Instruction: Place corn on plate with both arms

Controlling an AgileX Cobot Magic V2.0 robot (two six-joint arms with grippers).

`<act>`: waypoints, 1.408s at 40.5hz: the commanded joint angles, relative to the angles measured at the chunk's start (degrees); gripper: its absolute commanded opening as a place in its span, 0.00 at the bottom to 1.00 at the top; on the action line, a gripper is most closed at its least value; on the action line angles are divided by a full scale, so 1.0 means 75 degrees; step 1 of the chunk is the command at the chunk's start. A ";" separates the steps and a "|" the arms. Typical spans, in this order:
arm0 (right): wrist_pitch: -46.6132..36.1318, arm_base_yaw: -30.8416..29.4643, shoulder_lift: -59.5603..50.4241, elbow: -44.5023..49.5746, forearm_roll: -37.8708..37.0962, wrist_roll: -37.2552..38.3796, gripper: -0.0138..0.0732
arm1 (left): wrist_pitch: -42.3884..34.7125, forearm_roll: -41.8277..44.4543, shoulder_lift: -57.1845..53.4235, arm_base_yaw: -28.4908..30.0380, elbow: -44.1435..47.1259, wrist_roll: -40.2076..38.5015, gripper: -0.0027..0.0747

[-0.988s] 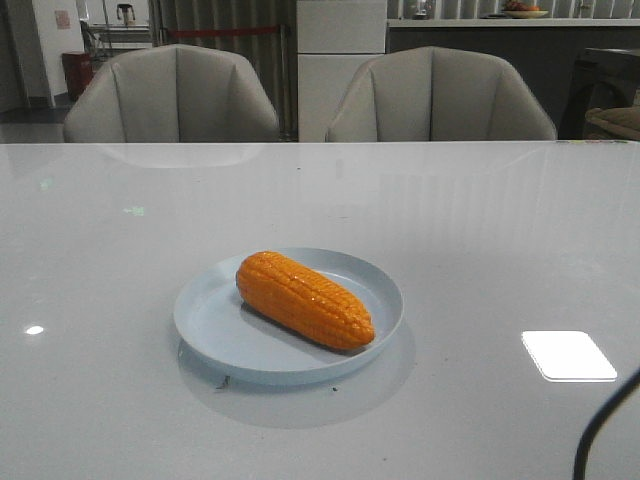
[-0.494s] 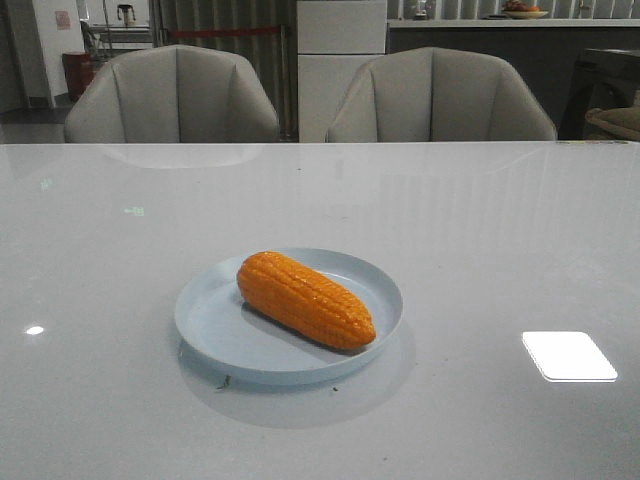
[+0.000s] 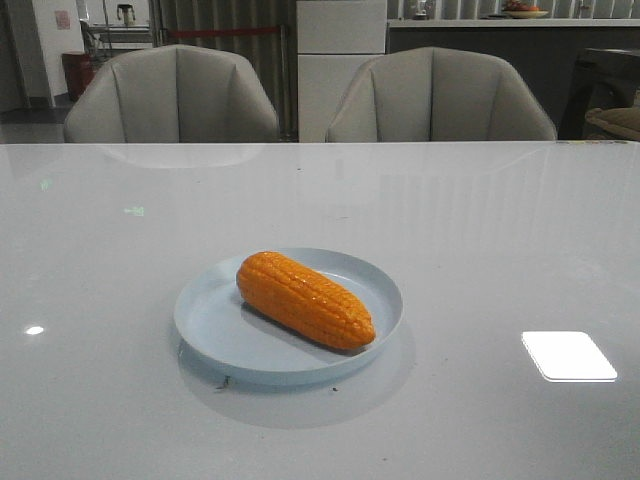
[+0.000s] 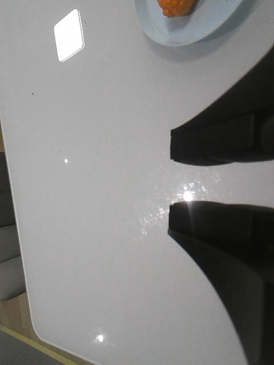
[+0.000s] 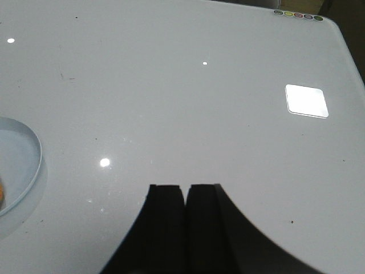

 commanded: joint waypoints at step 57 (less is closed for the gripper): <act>-0.4527 -0.0064 -0.4237 0.3493 0.1346 0.0009 0.23 | -0.0509 -0.0113 -0.0068 0.0017 -0.0213 -0.0093 0.36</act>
